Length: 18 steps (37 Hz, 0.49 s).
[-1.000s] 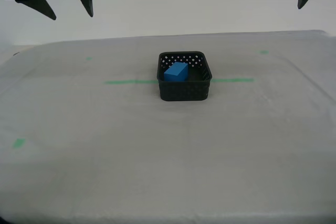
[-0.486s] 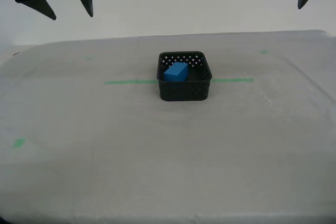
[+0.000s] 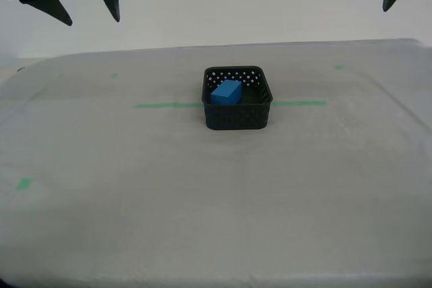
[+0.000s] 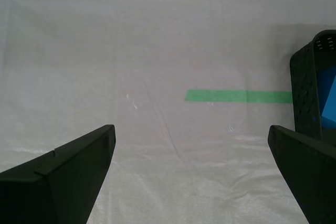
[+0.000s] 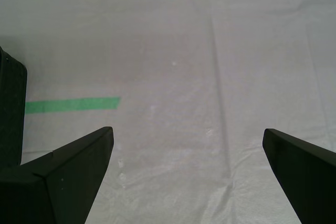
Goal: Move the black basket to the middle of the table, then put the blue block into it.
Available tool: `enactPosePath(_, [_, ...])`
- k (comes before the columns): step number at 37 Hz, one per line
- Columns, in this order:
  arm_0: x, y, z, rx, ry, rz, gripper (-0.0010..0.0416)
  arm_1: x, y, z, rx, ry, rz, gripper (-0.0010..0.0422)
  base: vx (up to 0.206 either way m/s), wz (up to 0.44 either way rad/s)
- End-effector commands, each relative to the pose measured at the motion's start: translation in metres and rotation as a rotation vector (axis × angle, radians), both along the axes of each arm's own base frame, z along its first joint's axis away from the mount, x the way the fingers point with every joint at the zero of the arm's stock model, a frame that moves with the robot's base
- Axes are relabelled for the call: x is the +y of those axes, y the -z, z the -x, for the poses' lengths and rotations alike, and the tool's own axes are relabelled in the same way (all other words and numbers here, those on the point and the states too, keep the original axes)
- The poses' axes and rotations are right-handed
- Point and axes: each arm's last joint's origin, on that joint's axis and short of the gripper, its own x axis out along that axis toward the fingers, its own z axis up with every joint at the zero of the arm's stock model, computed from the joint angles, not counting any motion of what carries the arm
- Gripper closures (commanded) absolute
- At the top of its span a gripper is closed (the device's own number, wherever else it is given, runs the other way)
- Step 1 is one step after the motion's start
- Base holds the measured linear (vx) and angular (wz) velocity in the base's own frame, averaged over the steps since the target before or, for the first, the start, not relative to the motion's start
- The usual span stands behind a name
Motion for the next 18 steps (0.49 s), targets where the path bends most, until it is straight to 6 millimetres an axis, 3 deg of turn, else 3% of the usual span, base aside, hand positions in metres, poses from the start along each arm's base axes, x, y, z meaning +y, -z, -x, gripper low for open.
enactPosePath(1, [-0.0002, -0.0001, 0.0, -0.001, 0.004, 0.001, 0.0007, 0.0001, -0.0001, 0.0, 0.0, 0.002, 0.001, 0.0012, 0.0, 0.0])
enactPosePath(18, [-0.0002, -0.0001, 0.0, -0.001, 0.004, 0.001, 0.0007, 0.0001, -0.0001, 0.0, 0.0, 0.002, 0.001, 0.0012, 0.0, 0.0])
